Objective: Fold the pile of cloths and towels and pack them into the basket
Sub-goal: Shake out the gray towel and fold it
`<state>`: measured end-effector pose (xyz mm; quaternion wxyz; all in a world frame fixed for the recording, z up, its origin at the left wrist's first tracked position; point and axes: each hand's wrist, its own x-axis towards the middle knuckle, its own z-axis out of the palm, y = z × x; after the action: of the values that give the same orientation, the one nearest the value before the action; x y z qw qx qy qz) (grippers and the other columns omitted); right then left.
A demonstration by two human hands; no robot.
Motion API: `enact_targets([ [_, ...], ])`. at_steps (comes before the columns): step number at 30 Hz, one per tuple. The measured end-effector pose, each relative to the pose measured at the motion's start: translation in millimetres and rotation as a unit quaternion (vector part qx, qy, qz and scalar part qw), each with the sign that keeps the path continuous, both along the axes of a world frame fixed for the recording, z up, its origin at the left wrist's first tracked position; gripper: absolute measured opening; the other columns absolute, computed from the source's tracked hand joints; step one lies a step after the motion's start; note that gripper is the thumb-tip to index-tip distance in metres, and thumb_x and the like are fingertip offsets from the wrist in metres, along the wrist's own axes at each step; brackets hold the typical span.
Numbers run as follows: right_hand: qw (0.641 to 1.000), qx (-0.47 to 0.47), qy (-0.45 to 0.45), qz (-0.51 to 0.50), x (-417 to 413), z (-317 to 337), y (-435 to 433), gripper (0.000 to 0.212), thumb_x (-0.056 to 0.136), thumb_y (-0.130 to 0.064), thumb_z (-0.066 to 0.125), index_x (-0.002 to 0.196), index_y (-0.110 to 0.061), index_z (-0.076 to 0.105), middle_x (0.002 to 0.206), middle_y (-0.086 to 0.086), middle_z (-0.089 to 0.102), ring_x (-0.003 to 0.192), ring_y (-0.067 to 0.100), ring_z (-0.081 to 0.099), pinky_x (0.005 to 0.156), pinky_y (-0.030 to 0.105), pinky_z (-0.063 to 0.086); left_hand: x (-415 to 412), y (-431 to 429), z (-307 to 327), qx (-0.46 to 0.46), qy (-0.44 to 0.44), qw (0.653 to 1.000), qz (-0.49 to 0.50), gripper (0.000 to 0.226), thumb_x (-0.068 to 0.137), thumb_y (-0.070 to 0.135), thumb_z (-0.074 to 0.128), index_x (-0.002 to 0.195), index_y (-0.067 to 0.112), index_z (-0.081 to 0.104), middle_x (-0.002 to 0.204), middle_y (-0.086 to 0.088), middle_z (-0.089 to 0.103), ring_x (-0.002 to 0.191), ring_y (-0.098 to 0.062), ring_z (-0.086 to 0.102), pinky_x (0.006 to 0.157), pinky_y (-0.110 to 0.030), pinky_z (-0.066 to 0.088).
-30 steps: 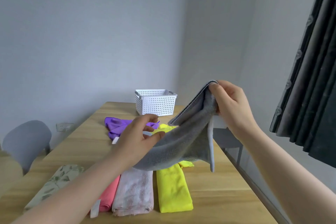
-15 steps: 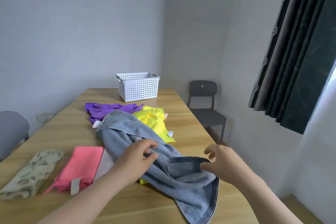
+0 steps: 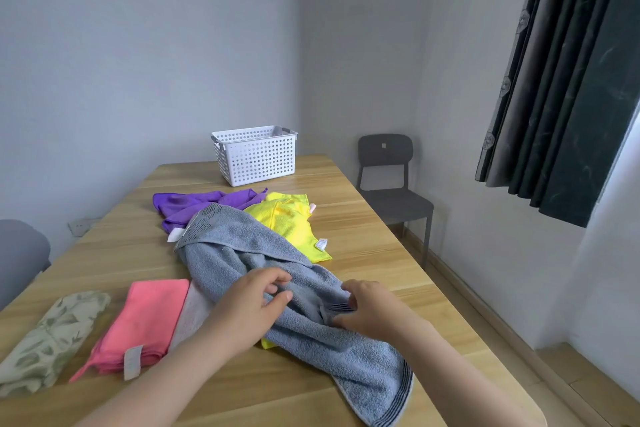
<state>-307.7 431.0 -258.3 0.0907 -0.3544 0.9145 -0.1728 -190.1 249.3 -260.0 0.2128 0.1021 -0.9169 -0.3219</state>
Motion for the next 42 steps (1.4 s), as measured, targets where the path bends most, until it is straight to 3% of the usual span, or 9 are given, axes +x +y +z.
enact_targets([
  [3,0.999,0.019,0.028,-0.012,-9.6,-6.6,7.2,0.034,0.080,-0.040,0.068,0.104,-0.017,0.065,0.100,0.000,0.062,0.097,0.021,0.058,0.078,0.028,0.047,-9.4,-4.1,-1.9,-0.011,-0.009,1.000,0.006,0.018,0.086,0.030,0.064,0.103,0.033,0.061,0.107,0.014,0.062,0.098,0.000,0.058,0.087,-0.029,0.050],
  [8,0.999,0.024,-0.017,-0.039,-18.8,-15.3,27.4,0.065,0.075,-0.050,0.070,0.126,-0.016,0.050,0.120,0.004,0.052,0.110,0.023,0.051,0.089,0.032,0.046,-42.4,-2.7,-0.8,-0.054,-0.050,0.997,-0.008,0.025,0.089,0.032,0.059,0.113,0.026,0.059,0.116,0.010,0.056,0.103,-0.004,0.054,0.090,-0.026,0.046],
  [13,0.987,-0.073,0.005,-0.144,-26.5,-23.5,43.6,0.023,0.084,-0.037,0.060,0.073,-0.018,0.051,0.070,-0.002,0.055,0.070,0.022,0.054,0.053,0.030,0.038,-87.8,-2.3,0.4,-0.099,-0.106,0.989,-0.016,0.034,0.092,0.030,0.056,0.124,0.020,0.052,0.129,0.004,0.050,0.113,-0.011,0.050,0.095,-0.026,0.041],
  [16,0.941,-0.171,0.046,-0.289,-36.6,-20.7,68.9,0.014,0.090,-0.027,0.047,0.081,-0.016,0.050,0.074,0.001,0.058,0.071,0.026,0.055,0.057,0.031,0.041,-107.7,-3.1,-5.3,-0.105,-0.128,0.986,-0.013,0.037,0.091,0.031,0.057,0.125,0.018,0.052,0.131,0.001,0.050,0.115,-0.014,0.050,0.093,-0.025,0.039],
  [20,0.935,-0.084,0.043,-0.341,-47.8,-27.8,89.0,0.014,0.092,-0.023,0.042,0.098,-0.011,0.043,0.087,0.004,0.056,0.074,0.028,0.049,0.062,0.032,0.040,-123.0,-1.6,-14.7,-0.128,-0.135,0.982,-0.011,0.041,0.089,0.033,0.060,0.125,0.016,0.052,0.129,-0.001,0.052,0.117,-0.017,0.049,0.088,-0.023,0.036],
  [24,0.945,-0.027,0.125,-0.303,-51.2,-34.5,79.8,0.056,0.092,-0.029,0.048,0.142,-0.013,0.028,0.130,0.006,0.045,0.113,0.026,0.048,0.083,0.032,0.043,-133.2,-3.1,-23.4,-0.171,-0.155,0.973,-0.003,0.048,0.086,0.037,0.064,0.126,0.015,0.051,0.125,-0.003,0.052,0.115,-0.021,0.048,0.087,-0.025,0.036],
  [28,0.975,-0.068,0.151,-0.149,-62.3,-31.3,58.5,0.039,0.089,-0.032,0.056,0.126,-0.020,0.057,0.130,-0.003,0.054,0.123,0.018,0.046,0.104,0.031,0.034,-141.2,-15.9,-24.7,-0.236,-0.179,0.955,0.029,0.042,0.092,0.038,0.055,0.127,0.017,0.050,0.126,-0.004,0.052,0.119,-0.026,0.044,0.096,-0.032,0.037],
  [37,0.995,-0.087,0.042,-0.035,-81.2,-28.4,-15.8,0.042,0.093,-0.032,0.054,0.129,-0.010,0.056,0.128,0.004,0.060,0.118,0.019,0.054,0.094,0.029,0.045,-146.2,-50.6,-23.4,-0.276,-0.172,0.943,0.077,0.018,0.090,0.013,0.046,0.081,0.023,0.058,0.100,-0.002,0.062,0.099,-0.024,0.055,0.085,-0.037,0.046],
  [42,0.998,-0.050,0.011,-0.030,-88.1,-33.8,-44.4,0.045,0.090,-0.032,0.059,0.126,-0.006,0.056,0.123,0.009,0.062,0.114,0.026,0.055,0.091,0.032,0.047,-142.0,-66.3,-29.0,-0.269,-0.177,0.946,0.029,0.018,0.091,0.027,0.056,0.107,0.020,0.055,0.112,0.002,0.052,0.111,-0.020,0.049,0.092,-0.032,0.041],
])
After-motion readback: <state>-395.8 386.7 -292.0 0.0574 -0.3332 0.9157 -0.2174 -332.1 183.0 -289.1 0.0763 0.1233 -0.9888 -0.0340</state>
